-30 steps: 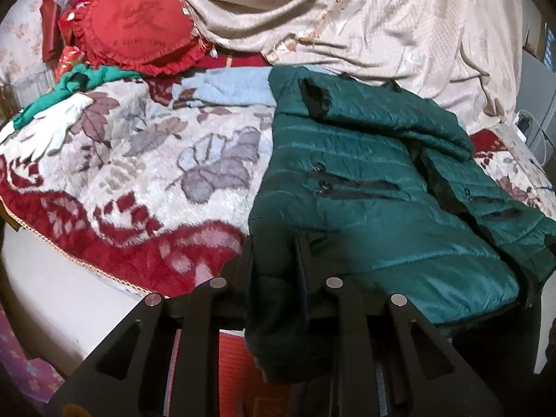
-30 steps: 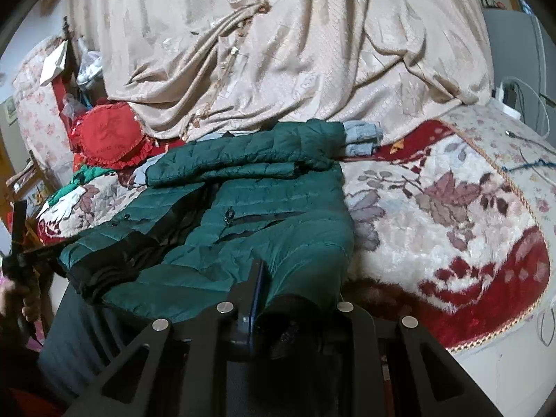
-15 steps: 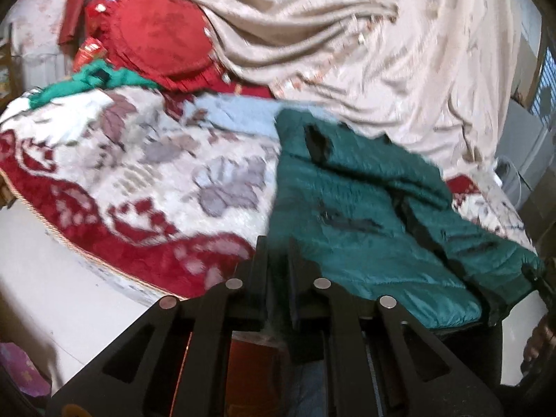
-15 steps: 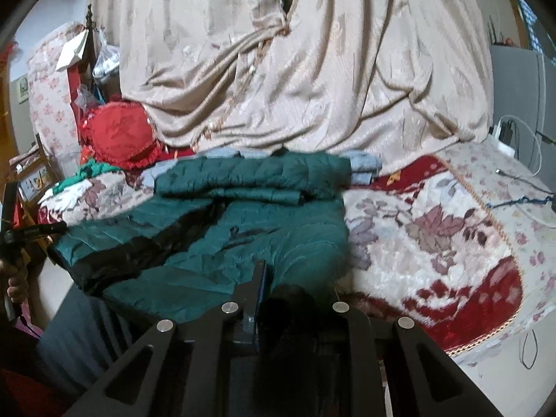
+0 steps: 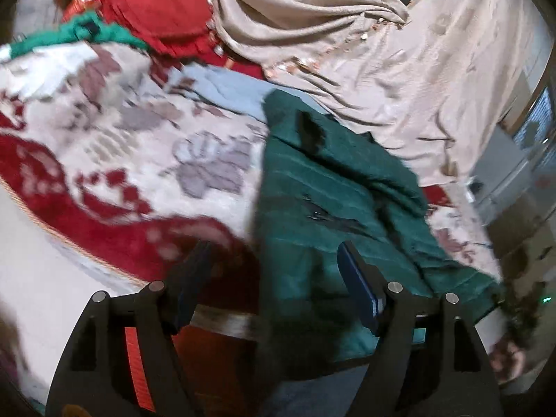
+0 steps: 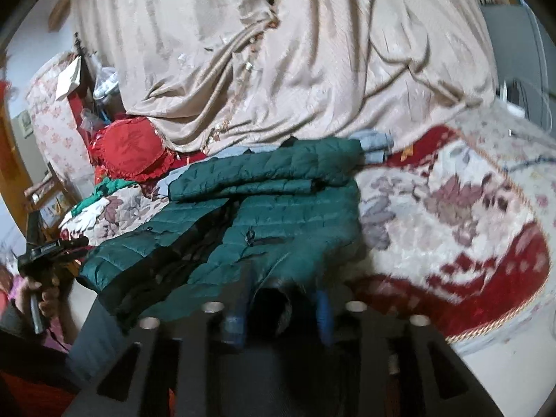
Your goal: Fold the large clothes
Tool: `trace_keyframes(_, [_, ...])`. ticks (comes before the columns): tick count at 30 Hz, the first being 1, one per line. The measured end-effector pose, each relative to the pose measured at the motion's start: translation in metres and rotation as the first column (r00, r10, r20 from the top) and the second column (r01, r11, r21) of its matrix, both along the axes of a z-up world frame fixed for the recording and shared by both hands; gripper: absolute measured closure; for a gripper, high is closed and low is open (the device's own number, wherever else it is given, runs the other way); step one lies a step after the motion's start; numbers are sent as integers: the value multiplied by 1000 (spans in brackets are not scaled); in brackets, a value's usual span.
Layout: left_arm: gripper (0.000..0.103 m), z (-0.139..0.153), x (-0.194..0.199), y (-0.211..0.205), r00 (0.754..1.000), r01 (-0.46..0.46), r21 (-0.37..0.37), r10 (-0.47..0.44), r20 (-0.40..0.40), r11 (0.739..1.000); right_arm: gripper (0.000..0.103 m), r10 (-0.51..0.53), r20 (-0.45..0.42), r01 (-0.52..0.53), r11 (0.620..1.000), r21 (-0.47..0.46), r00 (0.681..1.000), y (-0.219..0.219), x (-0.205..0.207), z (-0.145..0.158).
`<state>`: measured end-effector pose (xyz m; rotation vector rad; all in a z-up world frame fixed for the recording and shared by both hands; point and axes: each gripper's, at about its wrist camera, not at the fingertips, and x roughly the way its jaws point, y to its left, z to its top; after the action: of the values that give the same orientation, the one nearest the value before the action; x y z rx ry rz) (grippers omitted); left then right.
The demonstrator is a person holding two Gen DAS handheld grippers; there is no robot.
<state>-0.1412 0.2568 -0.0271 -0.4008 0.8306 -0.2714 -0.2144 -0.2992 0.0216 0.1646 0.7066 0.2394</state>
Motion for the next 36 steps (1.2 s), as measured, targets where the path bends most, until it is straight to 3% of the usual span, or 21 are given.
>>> trace_keyframes(2, [28, -6, 8, -6, 999, 32, -20, -32, -8, 999, 55, -10, -37, 12, 999, 33, 999, -6, 4, -10])
trace_keyframes(6, [28, -35, 29, -24, 978, 142, -108, -157, -140, 984, 49, -31, -91, 42, 992, 121, 995, -18, 16, -26])
trace_keyframes(9, [31, -40, 28, -32, 973, 177, -140, -195, -123, 974, 49, 15, -126, 7, 985, 174, 992, -17, 30, -36])
trace_keyframes(11, [49, -37, 26, -35, 976, 179, -143, -194, -99, 974, 53, 46, -147, -20, 985, 170, 988, -11, 39, -43])
trace_keyframes(13, [81, -34, 24, -35, 979, 171, -114, -181, -90, 979, 68, 64, -125, -47, 990, 129, 990, -1, 42, -42])
trace_keyframes(15, [88, -31, 21, -34, 983, 157, -106, -166, -80, 982, 79, 79, -86, -69, 991, 115, 993, 5, 42, -38])
trace_keyframes(16, [90, -26, 16, -34, 986, 149, -94, -155, -57, 984, 84, 86, -61, -81, 993, 88, 994, 9, 39, -33])
trace_keyframes(22, [92, 4, -6, -33, 989, 129, -37, -126, 78, 991, 87, 109, 62, -108, 994, -13, 992, 25, 13, -7])
trace_keyframes(25, [92, 18, -15, -26, 987, 126, -58, -119, 111, 990, 87, 109, 121, -109, 994, -3, 987, 21, -1, 11])
trace_keyframes(28, [92, 33, -20, -15, 983, 129, -125, -111, 143, 984, 87, 105, 161, -113, 993, 39, 981, 12, -6, 27])
trace_keyframes(32, [92, 43, -10, -14, 984, 105, -177, -77, 160, 979, 87, 80, 173, -94, 992, 78, 982, 8, 12, 38])
trace_keyframes(36, [92, 53, 17, -23, 985, 68, -163, -40, 169, 984, 87, 40, 174, -56, 995, 87, 984, 8, 45, 46])
